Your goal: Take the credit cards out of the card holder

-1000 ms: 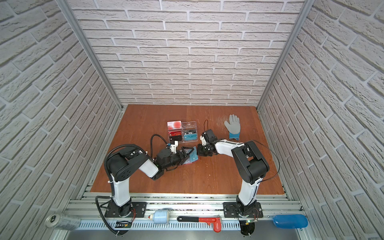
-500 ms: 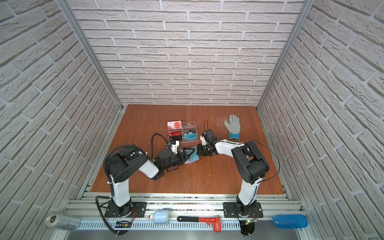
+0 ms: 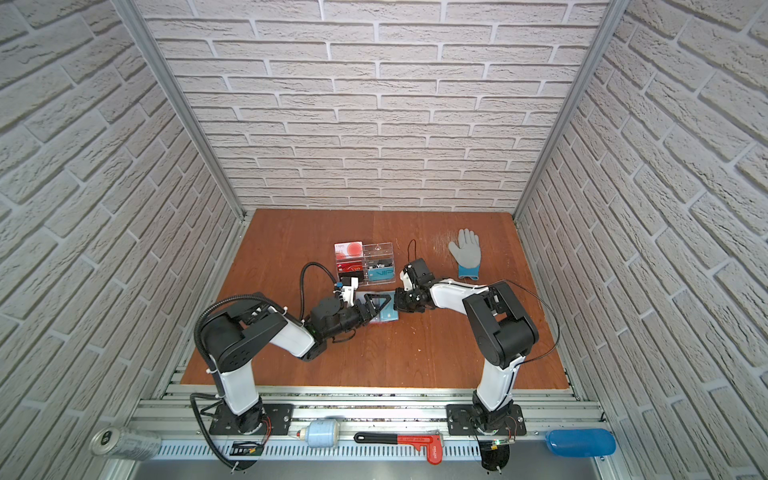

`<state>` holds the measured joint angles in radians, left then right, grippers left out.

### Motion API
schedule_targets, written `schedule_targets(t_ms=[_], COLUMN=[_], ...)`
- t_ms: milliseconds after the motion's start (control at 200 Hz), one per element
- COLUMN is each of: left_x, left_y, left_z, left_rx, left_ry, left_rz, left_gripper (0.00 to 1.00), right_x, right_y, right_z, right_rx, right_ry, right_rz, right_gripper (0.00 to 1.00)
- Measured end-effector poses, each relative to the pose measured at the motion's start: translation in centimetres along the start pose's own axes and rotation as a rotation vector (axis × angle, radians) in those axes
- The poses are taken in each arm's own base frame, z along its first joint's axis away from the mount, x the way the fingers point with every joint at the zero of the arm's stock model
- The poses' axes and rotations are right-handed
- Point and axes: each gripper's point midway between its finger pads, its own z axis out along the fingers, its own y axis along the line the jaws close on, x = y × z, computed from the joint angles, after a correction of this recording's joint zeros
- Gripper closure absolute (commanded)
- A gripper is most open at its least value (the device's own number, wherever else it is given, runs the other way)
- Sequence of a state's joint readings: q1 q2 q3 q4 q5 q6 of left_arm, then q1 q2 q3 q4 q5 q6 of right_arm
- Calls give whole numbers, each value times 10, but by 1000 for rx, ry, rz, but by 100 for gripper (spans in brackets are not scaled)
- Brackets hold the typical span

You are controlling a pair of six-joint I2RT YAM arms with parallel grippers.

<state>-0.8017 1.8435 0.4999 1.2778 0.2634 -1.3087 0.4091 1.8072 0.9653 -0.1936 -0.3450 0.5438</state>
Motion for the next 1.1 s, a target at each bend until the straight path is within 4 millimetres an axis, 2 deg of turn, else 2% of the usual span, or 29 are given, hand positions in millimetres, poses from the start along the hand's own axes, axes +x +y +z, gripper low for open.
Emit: schedule_targets(t_ms=[1100], left_x=[1], left_y=[-4], left_z=[5], left_rx=[-5], left_ry=[0], left_rz=[44], left_gripper=[2], right_x=[0], right_y=[1], right_z=[0], right_rx=[-27], right_ry=[13], right_rz=[20], right_gripper=[94])
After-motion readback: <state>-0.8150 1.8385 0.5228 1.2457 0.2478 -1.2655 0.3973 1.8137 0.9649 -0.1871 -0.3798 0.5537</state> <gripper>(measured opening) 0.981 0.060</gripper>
